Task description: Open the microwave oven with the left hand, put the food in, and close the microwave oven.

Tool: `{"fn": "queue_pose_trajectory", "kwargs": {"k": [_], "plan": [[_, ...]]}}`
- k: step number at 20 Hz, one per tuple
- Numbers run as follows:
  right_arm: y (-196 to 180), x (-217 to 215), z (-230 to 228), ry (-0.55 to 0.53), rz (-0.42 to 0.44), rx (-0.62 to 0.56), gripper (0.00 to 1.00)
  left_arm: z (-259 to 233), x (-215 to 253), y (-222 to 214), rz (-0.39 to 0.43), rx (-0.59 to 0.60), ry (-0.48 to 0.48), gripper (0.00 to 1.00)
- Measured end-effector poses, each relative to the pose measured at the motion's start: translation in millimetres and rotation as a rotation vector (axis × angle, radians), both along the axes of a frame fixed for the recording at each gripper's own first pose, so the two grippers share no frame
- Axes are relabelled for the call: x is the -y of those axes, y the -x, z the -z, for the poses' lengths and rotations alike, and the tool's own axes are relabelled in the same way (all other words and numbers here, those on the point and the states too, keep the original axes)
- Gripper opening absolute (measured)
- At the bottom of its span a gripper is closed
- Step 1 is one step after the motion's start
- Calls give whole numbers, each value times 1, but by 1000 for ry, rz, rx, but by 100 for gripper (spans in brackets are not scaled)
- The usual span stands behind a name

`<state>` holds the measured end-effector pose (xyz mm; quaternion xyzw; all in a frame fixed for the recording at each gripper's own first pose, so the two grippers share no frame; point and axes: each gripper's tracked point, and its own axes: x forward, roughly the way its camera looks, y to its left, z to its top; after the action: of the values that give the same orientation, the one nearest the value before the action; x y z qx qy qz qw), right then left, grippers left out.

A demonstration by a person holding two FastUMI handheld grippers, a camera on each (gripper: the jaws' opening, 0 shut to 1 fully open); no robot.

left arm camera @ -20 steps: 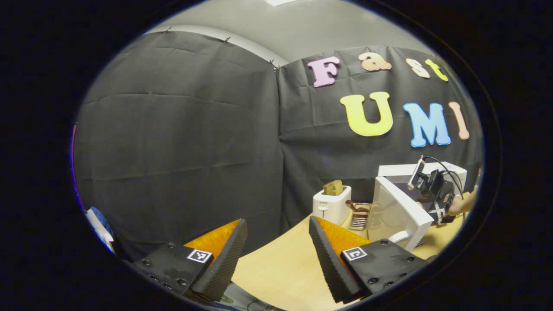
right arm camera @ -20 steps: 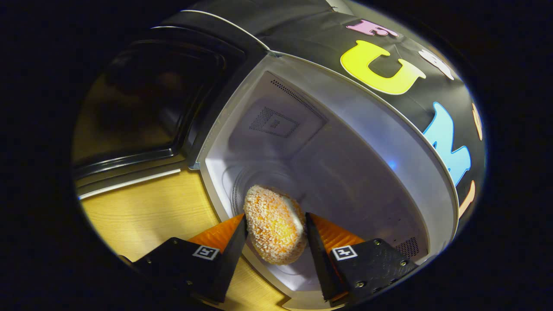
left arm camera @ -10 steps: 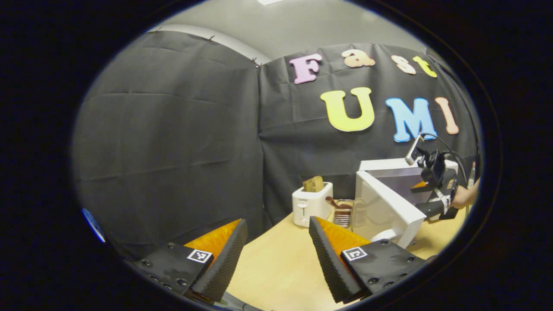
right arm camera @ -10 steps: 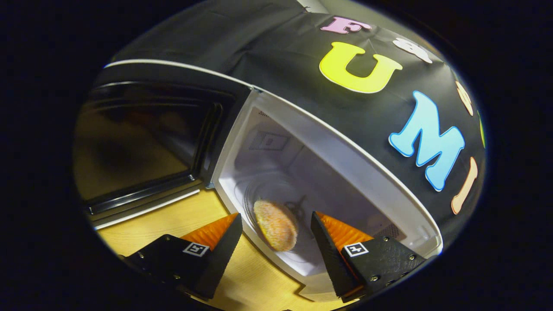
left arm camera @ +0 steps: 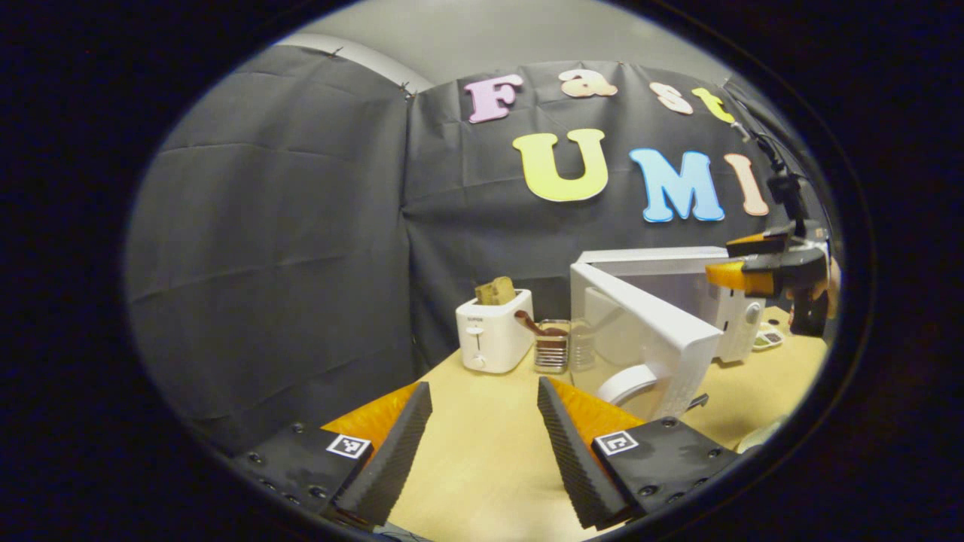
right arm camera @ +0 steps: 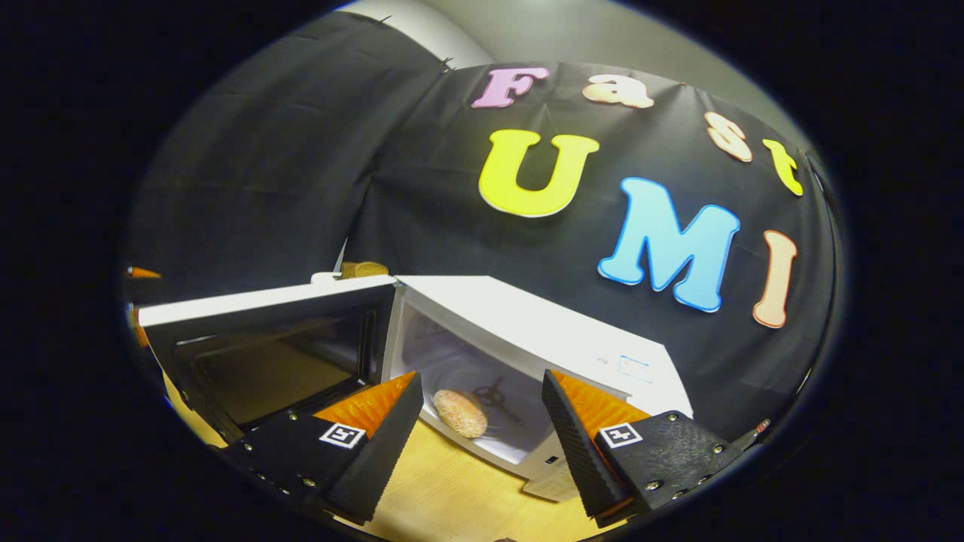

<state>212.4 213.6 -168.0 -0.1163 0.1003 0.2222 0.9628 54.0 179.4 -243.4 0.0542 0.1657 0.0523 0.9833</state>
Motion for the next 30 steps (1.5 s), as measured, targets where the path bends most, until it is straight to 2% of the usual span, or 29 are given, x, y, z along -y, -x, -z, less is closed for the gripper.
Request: {"fn": "queue_pose_trajectory", "kwargs": {"k": [4, 6, 7, 10, 13, 14, 18, 30], "plan": [[13, 34, -22, 5, 38, 39, 97, 18, 27, -4, 76, -43, 15, 27], [20, 50, -28, -5, 57, 40, 97, 25, 40, -5, 104, -69, 37, 26], [23, 58, -32, -13, 70, 45, 97, 24, 39, 0, 86, -66, 26, 20], [32, 82, -39, -24, 105, 55, 97, 28, 66, -2, 130, -95, 37, 0], [42, 101, -42, -20, 123, 50, 97, 34, 92, 1, 193, -132, 5, 0], [44, 108, -46, -22, 133, 55, 97, 32, 104, 2, 219, -134, -6, 8], [57, 126, -49, -62, 167, 38, 97, 26, 145, 0, 307, -126, -8, 8], [78, 171, -62, -32, 261, 47, 97, 3, 253, -47, 507, -65, 107, 7]]}}
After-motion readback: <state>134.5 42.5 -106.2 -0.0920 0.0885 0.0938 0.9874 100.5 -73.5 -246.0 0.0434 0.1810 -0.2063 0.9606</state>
